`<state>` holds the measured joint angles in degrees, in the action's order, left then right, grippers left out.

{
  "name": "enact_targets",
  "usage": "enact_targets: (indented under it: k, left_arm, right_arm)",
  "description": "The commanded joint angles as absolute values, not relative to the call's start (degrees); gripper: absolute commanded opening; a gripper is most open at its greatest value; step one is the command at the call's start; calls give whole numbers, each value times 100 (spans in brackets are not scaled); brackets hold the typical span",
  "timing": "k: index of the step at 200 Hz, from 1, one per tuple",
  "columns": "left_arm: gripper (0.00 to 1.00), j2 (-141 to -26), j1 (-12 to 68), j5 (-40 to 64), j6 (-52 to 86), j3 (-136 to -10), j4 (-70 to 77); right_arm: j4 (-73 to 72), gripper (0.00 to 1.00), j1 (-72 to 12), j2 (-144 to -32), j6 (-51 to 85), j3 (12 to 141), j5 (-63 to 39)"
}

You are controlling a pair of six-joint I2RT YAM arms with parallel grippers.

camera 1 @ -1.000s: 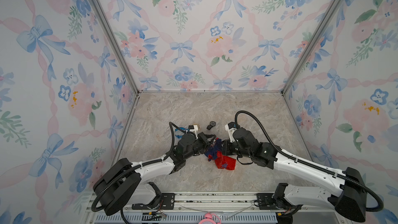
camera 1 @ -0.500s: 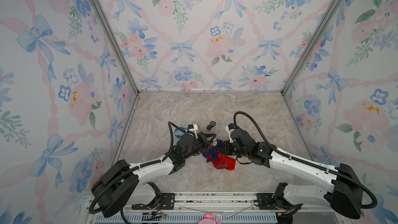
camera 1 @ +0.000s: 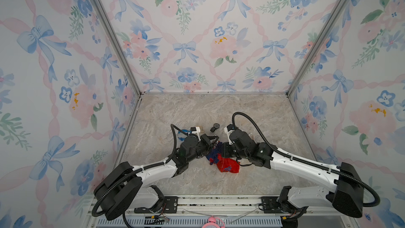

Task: Wipe the watch dial
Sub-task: Wipe the dirt from the watch dial.

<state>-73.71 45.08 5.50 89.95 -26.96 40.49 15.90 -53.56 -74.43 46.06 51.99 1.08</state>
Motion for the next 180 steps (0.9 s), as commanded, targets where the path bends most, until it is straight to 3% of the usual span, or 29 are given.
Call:
enact_targets:
  k: [1,53,114,180]
  left_arm:
    - [0,-7196,4531,591,9088,-2796,4263]
    - [0,-6994,4601,361,9094,-2680,4087]
    - [0,-7081,4629,340,9071,-2707,4087]
    - [0,-7010,4754,282,9087,-2658,4087]
  right_arm:
    - [1638,0,-5113,-7344,4622,5050,94]
    - [2122,0,-5280,-6730,4581,5278,252]
    - [2069,0,-5587,-7042,4502,5722,212]
    - [1869,0,-5236,-6987,4692,5023,214]
